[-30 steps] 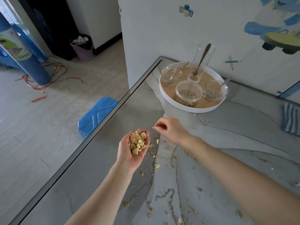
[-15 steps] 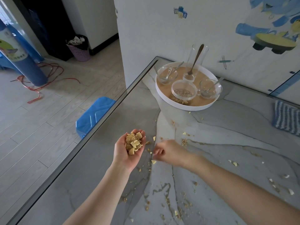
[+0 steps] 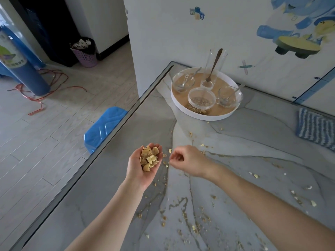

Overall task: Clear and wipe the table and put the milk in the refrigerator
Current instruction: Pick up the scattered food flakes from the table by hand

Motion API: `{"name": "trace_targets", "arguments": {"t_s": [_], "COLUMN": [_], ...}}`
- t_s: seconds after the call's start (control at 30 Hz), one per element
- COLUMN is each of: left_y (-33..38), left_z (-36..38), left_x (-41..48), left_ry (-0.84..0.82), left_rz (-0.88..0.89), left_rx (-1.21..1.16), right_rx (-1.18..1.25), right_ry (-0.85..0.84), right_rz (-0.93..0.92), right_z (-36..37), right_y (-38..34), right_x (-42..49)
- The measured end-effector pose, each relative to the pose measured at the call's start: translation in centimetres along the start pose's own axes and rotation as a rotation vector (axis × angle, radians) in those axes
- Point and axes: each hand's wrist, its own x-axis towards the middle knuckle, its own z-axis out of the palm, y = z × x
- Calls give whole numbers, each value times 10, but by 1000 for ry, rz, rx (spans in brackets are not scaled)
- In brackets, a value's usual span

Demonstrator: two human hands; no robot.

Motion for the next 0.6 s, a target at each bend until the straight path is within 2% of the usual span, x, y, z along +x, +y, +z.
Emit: {"name": "trace_targets", "arguments": {"t_s": [0.2,0.27,0.33,0.43,0.5,0.6], "left_y": [-32,-43,-55,-76,-96,-139], "left_z": [33,46,61,81,92,107], "left_x": [-16,-22,-28,-40,-50,-68], "left_ry": [-19,-45,-84,-123,-156,-210], "left_rz": [-62,-88,-115,-146,-162,-197], "left_rx": [86,92,93,112,142,198], "right_rx": [213,265,347,775,1167,1636], "right_ry": [165,299,521,789,813,891], "right_rz": [-69,-47,29,298,488,541], "right_z": [-20,-28,-39,-50,-51,-53], "right_y": [-20,-15,-6,10,20,34], "right_x": [-28,-43,-59,-74,-84,-111]}}
